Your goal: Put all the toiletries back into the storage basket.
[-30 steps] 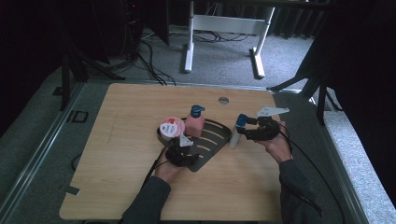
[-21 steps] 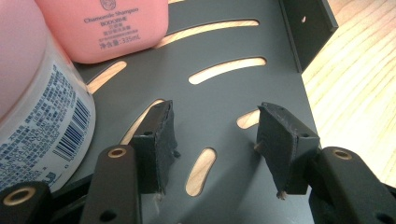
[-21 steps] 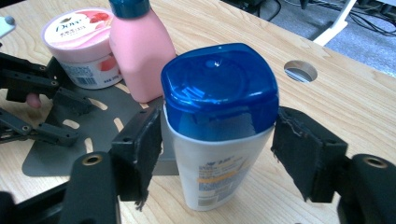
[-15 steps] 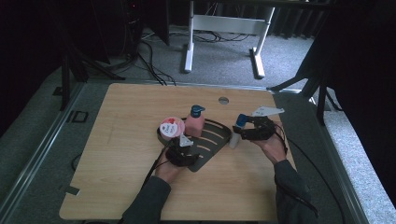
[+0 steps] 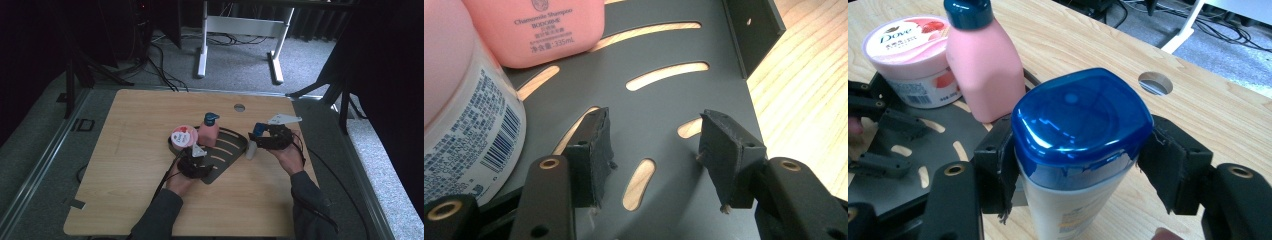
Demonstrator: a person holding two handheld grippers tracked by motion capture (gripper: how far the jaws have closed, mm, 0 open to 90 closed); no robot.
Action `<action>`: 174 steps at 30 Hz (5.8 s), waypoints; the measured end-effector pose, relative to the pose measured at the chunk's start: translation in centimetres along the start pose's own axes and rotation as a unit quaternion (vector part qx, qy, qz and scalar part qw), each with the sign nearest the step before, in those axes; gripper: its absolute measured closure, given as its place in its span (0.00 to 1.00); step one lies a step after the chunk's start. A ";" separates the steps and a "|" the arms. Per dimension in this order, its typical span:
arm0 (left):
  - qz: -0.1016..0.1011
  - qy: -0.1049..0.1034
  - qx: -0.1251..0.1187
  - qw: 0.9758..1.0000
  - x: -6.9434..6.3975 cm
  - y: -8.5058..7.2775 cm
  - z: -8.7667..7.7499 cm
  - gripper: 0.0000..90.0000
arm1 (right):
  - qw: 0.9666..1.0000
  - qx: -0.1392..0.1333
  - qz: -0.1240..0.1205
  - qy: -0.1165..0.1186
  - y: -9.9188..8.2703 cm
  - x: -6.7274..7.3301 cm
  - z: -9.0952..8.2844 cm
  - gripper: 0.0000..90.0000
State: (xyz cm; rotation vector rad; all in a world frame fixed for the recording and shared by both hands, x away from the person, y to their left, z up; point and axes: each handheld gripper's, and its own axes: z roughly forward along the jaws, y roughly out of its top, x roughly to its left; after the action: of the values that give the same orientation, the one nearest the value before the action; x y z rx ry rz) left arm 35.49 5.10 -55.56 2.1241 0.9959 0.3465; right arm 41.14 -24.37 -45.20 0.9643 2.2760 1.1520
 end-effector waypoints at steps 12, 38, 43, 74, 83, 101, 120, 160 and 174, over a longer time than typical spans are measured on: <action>0.000 -0.001 0.000 1.000 0.0 0.0 0.0 0.52 | 1.000 -0.002 0.011 0.008 -1.0 -1.6 -1.7 0.61; 0.001 -0.003 -0.001 1.000 0.1 0.0 0.0 0.52 | 0.999 0.039 0.036 0.006 1.3 -1.7 0.1 0.59; 0.000 -0.003 -0.001 1.000 0.1 0.0 0.0 0.52 | 0.998 0.048 0.036 0.004 1.2 -1.7 0.6 0.59; 0.000 -0.003 -0.001 1.000 0.1 0.0 0.0 0.52 | 0.990 0.136 0.033 -0.002 2.7 -1.6 2.1 0.59; -0.001 -0.004 -0.002 1.000 0.1 0.0 0.0 0.52 | 0.987 0.157 0.029 -0.009 2.4 -1.4 3.0 0.59; 0.000 -0.005 -0.001 1.000 0.2 0.0 0.0 0.52 | 0.982 0.186 0.032 -0.013 2.7 -1.4 3.7 0.59; -0.001 -0.005 -0.002 1.000 0.2 0.0 0.0 0.52 | 0.975 0.222 0.032 -0.006 3.0 -1.7 3.8 0.59; -0.003 -0.005 -0.004 1.000 0.2 0.0 0.0 0.52 | 0.972 0.236 0.005 0.006 2.4 -1.6 2.8 0.61; -0.003 -0.004 -0.004 1.000 0.1 0.0 0.0 0.51 | 0.972 0.235 -0.011 0.021 2.1 -0.7 1.8 0.62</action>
State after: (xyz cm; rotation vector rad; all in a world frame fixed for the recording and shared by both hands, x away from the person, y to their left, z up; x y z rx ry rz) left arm 35.57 5.16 -55.61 2.1147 0.9938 0.3379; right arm 43.52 -23.05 -44.47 1.0802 2.6473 0.6320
